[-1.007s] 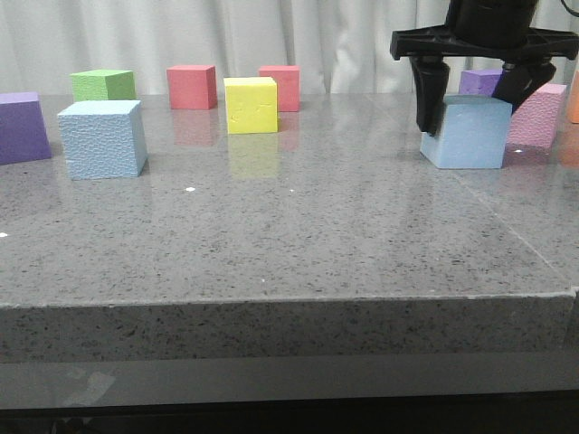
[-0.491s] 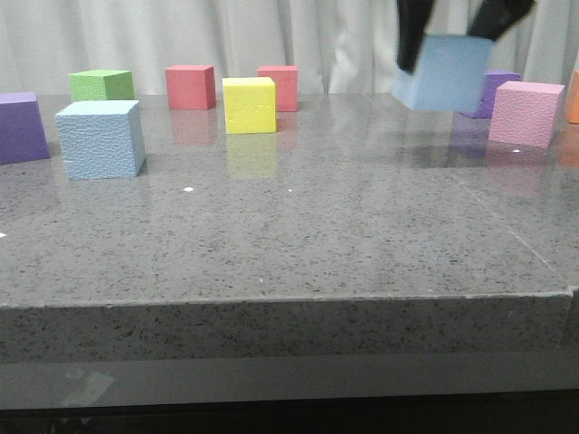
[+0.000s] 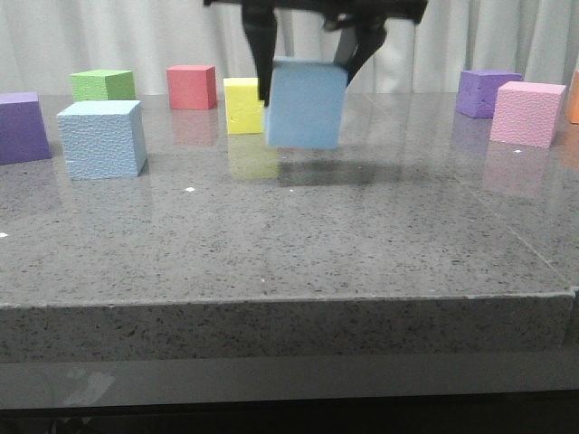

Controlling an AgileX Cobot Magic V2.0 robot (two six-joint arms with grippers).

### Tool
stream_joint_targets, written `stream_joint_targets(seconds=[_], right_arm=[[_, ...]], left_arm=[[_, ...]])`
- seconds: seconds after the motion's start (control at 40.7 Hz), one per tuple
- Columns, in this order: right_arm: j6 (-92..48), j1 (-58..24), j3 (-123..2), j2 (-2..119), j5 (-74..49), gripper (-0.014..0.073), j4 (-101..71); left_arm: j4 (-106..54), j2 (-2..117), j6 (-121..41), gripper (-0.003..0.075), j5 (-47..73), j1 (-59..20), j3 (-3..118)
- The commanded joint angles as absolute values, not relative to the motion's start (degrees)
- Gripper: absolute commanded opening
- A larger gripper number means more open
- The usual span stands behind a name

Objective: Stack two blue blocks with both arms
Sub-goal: 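Lift the light-blue cube with the right gripper and carry it toward the table center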

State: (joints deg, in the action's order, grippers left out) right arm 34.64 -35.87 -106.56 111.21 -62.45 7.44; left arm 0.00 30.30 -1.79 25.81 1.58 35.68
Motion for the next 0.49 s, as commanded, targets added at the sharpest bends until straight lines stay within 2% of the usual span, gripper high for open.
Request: stream_joint_targets(seconds=[0.0,0.368,0.467], right_arm=[[35.4,-35.9,-108.3,109.7,-59.9,0.0403,9.6],[35.4,-35.8,-108.3,110.7,-56.2,0.0412,9.6],[35.4,-35.8,-108.3,110.7,-56.2,0.0489,9.6]], left_arm=[[-0.3,30.8,-1.6,0.0582,21.3,1.7,37.4],[-0.3,30.8,-1.6,0.0582,21.3,1.7,37.4],[-0.3,30.8,-1.6,0.0582,21.3,1.7,37.4]])
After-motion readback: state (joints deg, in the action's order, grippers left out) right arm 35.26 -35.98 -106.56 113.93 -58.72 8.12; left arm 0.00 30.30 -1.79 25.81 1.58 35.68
